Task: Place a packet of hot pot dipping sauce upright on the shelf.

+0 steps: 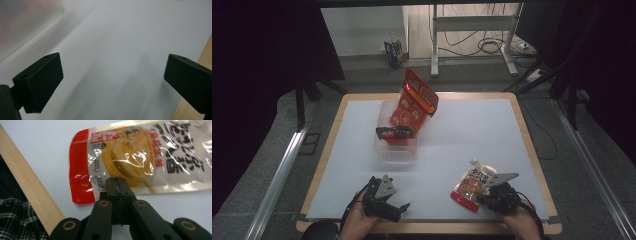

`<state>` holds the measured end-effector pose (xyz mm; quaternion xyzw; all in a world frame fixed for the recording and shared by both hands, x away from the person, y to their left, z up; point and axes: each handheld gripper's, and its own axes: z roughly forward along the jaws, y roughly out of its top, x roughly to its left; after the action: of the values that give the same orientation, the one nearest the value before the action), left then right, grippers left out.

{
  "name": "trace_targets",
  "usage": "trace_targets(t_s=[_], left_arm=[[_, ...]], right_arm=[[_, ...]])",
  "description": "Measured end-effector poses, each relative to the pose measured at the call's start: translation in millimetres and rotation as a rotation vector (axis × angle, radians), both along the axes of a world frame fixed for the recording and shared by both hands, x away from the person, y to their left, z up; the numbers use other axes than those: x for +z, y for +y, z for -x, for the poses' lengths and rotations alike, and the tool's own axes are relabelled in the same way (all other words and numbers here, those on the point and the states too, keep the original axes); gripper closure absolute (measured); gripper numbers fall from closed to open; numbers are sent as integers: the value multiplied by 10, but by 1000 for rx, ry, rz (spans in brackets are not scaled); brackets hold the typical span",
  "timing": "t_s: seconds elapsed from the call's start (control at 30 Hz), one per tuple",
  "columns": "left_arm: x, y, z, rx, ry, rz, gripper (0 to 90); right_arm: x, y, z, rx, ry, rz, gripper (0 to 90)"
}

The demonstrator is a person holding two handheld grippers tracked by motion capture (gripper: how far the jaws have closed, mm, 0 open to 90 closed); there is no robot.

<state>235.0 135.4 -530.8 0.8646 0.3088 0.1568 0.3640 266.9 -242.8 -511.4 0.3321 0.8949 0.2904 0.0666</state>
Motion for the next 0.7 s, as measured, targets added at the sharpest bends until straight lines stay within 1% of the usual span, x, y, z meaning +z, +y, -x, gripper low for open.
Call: trace_targets(t_s=[0.2,0.33,0.43,0.47,0.57,0.6,0.63,0.7], left_arm=[[-2,-8,-6,0,6,3,22],[-3,-25,-9,-5,14,5,22],[3,-32,-8,-10,27,19,29],[6,-35,-9,-14,33,25,33],[9,-66,-15,-35,50,30,39],[13,-83,-16,-48,55,30,39],[23,-104,-21,-68,62,35,39],[42,-152,-25,-83,69,39,41]], right_arm=[[-34,147,-39,26,7,-38,886],[-41,245,-67,37,-4,-41,887],[-36,257,-63,39,-7,-37,881],[-35,253,-63,40,-5,-37,864],[-2,233,-45,43,-10,-35,771],[14,223,-30,41,-17,-37,728],[29,212,-17,33,-35,-31,701],[53,173,-6,20,-55,-26,656]])
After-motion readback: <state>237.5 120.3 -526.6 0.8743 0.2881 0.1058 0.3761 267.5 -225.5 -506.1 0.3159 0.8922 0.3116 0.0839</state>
